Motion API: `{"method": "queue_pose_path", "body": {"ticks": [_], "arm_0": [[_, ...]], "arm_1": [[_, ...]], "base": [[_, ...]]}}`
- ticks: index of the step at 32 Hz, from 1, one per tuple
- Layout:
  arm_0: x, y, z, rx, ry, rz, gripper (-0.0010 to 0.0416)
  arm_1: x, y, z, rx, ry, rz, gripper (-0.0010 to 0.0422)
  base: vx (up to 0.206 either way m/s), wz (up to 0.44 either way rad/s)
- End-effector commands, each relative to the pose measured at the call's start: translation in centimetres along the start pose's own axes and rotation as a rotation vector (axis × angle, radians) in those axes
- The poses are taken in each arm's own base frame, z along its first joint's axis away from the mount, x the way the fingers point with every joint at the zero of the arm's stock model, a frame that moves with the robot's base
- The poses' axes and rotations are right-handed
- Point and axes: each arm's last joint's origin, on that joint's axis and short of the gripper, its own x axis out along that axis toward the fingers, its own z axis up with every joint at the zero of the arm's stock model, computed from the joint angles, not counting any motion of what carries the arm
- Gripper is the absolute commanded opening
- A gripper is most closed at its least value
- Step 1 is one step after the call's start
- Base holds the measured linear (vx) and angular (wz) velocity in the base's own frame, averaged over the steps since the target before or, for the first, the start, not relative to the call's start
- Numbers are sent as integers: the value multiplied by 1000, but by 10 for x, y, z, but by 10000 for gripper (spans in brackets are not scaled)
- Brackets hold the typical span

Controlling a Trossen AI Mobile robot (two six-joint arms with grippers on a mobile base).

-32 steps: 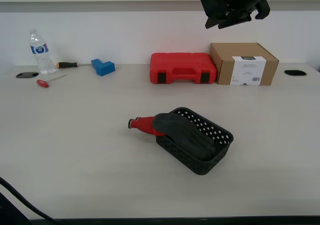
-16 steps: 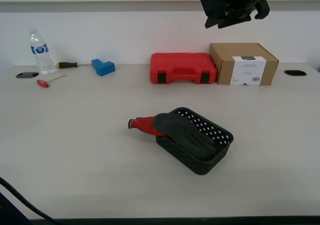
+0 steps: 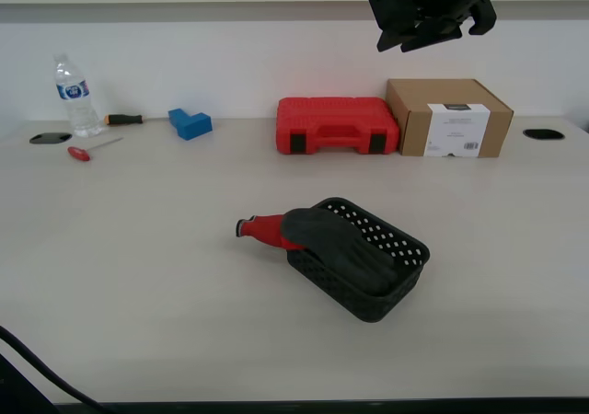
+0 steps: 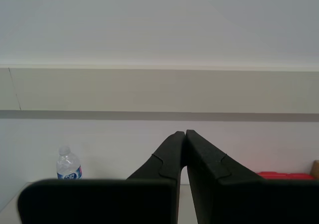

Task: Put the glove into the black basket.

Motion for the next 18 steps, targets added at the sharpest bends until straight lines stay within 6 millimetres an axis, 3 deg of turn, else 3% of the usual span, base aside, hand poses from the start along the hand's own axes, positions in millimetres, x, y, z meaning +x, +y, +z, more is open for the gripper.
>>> {"method": "queue_pose_path", "body": {"ticks": [1, 18], "arm_0": [[0, 0, 0, 0, -1, 0, 199], [0, 0, 0, 0, -1, 0, 199]], "arm_1": [[0, 0, 0, 0, -3, 0, 0], [0, 0, 0, 0, -3, 0, 0]], "base": [[0, 0], [0, 0]]}}
